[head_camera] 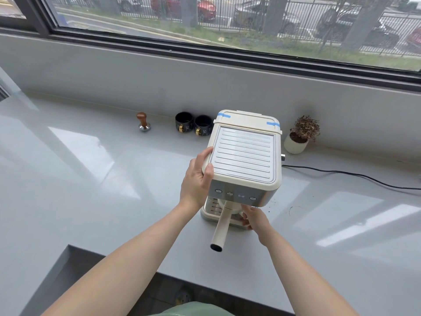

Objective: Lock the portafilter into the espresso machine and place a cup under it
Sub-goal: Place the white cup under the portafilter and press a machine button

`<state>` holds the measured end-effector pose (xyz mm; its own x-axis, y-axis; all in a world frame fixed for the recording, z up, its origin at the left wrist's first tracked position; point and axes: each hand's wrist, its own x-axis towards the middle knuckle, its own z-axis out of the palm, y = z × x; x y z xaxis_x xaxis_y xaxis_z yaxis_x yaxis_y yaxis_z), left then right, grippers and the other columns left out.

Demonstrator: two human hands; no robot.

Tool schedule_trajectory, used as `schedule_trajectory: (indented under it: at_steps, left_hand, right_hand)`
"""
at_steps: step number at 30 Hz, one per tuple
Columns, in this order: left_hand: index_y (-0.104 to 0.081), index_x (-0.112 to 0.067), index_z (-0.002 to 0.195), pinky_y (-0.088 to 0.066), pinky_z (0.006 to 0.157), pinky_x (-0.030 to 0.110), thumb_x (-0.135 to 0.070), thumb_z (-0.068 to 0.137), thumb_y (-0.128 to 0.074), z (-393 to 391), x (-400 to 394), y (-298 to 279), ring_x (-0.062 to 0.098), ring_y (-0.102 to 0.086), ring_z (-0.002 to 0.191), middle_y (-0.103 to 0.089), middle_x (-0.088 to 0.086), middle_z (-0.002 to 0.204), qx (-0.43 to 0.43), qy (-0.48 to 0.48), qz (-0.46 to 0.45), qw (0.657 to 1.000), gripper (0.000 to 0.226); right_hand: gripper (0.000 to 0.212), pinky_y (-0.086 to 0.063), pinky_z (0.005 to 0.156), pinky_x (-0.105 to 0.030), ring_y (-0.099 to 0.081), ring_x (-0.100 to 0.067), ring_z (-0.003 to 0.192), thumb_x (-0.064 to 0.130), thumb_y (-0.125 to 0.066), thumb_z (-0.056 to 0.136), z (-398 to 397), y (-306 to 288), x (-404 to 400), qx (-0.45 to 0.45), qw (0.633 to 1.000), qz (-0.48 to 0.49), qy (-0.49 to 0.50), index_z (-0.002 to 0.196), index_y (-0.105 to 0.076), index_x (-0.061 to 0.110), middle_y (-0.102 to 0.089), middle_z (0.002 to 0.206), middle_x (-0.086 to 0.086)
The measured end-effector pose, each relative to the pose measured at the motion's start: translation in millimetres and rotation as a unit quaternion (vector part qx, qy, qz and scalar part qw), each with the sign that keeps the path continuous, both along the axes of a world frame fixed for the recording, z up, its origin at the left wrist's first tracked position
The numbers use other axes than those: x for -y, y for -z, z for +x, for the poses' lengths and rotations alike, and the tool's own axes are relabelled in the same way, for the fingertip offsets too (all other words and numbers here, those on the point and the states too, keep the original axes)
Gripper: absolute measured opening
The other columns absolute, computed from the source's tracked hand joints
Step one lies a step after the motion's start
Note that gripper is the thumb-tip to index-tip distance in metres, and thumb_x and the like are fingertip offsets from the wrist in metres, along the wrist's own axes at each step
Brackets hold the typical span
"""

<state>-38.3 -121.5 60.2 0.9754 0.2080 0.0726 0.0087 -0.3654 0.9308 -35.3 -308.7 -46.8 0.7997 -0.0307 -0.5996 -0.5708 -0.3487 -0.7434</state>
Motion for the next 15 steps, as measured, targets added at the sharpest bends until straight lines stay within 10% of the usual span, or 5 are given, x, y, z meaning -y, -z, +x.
schedule_trajectory:
  at_steps: [9, 15]
  left_hand:
    - [-0.037, -0.051, 0.131, -0.043, 0.082, 0.034, -0.055, 0.081, -0.026, -1, 0, -1, 0.007, -0.048, 0.109, -0.047, -0.009, 0.138, -0.004, 0.007, 0.002, 1.000, 0.051]
    - [-0.037, -0.053, 0.130, -0.042, 0.081, 0.034, -0.056, 0.080, -0.026, -2, -2, -2, 0.007, -0.049, 0.108, -0.046, -0.013, 0.135, -0.004, 0.007, -0.001, 1.000, 0.051]
  right_hand:
    - [0.057, -0.027, 0.062, -0.032, -0.053, -0.047, 0.080, 0.052, -0.049, 0.077, -3, -2, 0, 0.060, 0.995, -0.077, -0.005, 0.073, -0.051, -0.005, -0.050, 0.064, -0.014]
    - [0.033, -0.032, 0.060, -0.035, -0.051, -0.029, 0.067, 0.029, -0.050, 0.091, -9, -23, 17, 0.109, 0.988, -0.092, 0.059, 0.068, -0.044, 0.006, -0.054, 0.070, -0.010]
